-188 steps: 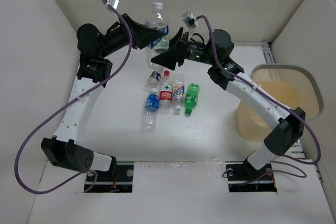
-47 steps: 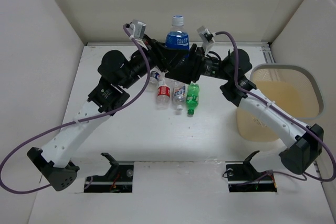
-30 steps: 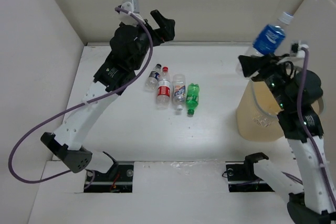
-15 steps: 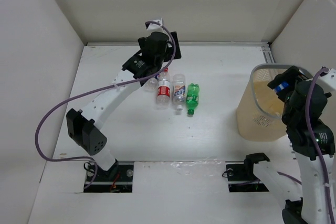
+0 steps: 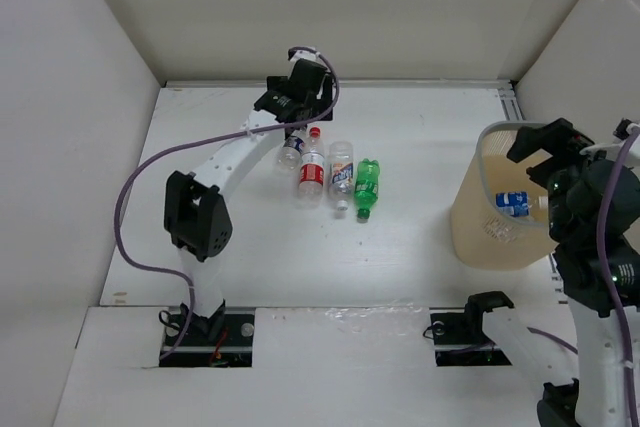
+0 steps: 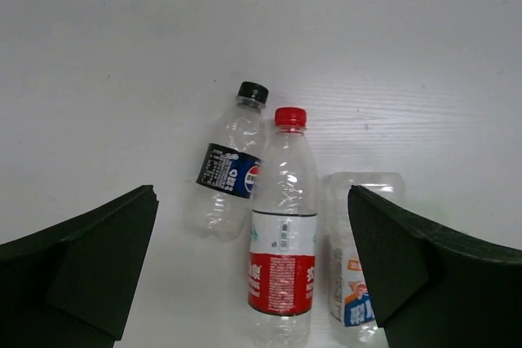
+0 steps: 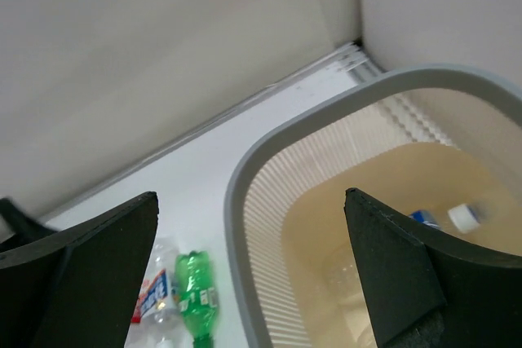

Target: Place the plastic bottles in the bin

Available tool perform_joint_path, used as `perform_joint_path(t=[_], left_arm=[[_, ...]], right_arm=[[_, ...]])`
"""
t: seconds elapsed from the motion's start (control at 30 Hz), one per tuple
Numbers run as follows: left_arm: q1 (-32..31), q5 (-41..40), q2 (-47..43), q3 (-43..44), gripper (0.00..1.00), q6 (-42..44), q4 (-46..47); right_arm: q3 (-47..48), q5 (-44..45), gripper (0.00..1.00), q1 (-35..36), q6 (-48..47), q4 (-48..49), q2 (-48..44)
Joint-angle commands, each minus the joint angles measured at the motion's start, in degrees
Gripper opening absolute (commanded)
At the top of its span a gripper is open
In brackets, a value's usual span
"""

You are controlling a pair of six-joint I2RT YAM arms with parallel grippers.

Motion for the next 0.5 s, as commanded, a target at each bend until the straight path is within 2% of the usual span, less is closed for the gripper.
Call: perform_joint_path(t=[0.0, 0.03, 0.2, 0.3, 0.47], left_arm=[[4.9, 2.4, 2.62, 4.2, 1.0, 0.93, -4.81], [6.13, 4.5, 3.23, 4.21, 1.0, 0.93, -4.29], [13.07, 13.74, 7.09, 2.01, 1.0, 2.25, 0.54], [13.88, 17.34, 10.43, 2.01, 1.0, 2.86, 1.08], [14.41, 20.25, 10.63, -0.18, 1.0, 3.39, 3.88]], right_arm=[[-3.17, -12.9, 1.0, -0.45, -1.78, 7.56, -0.17], [-3.7, -16.66, 1.0, -0.45, -1.78, 7.57, 0.61], [-7.04, -23.11, 1.0, -0.45, -1.78, 10.64, 2.11], [-7.57, -24.16, 1.0, 0.07, -2.3, 11.44, 2.11], [-7.58, -24.78, 1.0, 0.07, -3.01, 11.96, 2.64]])
